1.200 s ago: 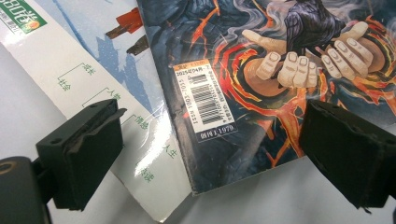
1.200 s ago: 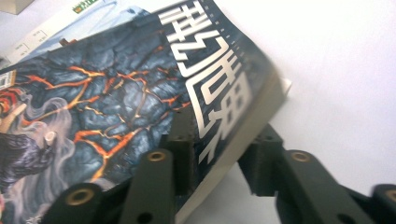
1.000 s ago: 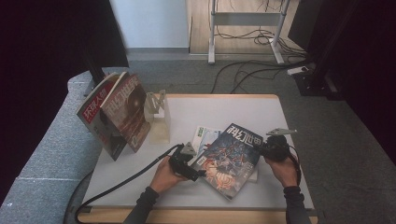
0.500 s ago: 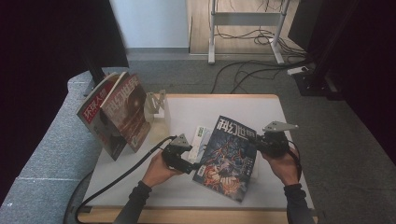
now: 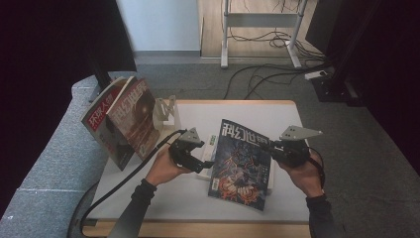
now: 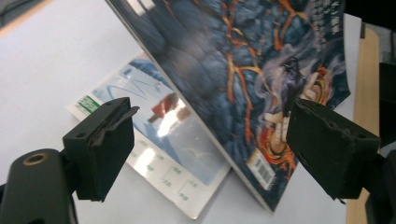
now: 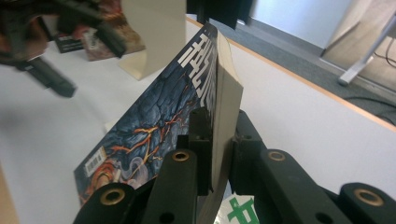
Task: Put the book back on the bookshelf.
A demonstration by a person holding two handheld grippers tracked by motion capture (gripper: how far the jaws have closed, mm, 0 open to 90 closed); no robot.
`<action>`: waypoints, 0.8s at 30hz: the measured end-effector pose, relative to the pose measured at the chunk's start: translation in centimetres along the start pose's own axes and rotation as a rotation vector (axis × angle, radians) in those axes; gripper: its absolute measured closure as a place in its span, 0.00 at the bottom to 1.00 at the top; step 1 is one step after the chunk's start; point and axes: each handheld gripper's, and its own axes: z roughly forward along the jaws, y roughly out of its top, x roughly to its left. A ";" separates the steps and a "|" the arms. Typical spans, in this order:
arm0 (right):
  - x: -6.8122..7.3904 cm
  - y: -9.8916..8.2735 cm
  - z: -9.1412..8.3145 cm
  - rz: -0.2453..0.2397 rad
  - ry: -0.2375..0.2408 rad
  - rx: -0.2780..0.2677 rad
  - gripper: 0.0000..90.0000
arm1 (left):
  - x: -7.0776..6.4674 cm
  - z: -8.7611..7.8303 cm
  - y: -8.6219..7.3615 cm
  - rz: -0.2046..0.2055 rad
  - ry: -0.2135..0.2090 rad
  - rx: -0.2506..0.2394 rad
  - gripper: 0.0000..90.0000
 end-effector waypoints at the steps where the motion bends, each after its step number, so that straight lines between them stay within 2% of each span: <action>1: 0.2 0.1 -0.2 -0.006 0.007 -0.004 0.90 | 0.2 -0.2 0.3 -0.003 -0.004 -0.002 0.17; 5: 0.8 0.7 -0.7 -0.034 0.028 -0.017 0.90 | 0.6 -0.4 1.1 0.000 -0.006 -0.011 0.18; 9: 1.4 1.1 -1.2 -0.063 0.057 -0.033 0.90 | 0.9 -0.2 2.0 0.008 -0.004 0.005 0.19; 14: 2.0 1.7 -1.8 -0.095 0.091 -0.048 0.90 | 1.3 0.1 2.9 0.014 -0.033 -0.002 0.21; 18: 2.4 1.9 -2.1 -0.115 0.123 -0.063 0.90 | 1.5 0.0 3.2 0.011 -0.070 -0.033 0.26; 21: 2.5 2.0 -2.2 -0.123 0.134 -0.064 0.90 | 1.3 -0.4 3.3 0.019 -0.100 -0.065 0.35; 24: 2.4 2.1 -2.1 -0.122 0.136 -0.062 0.90 | 1.0 -1.1 3.5 0.032 -0.089 -0.083 0.40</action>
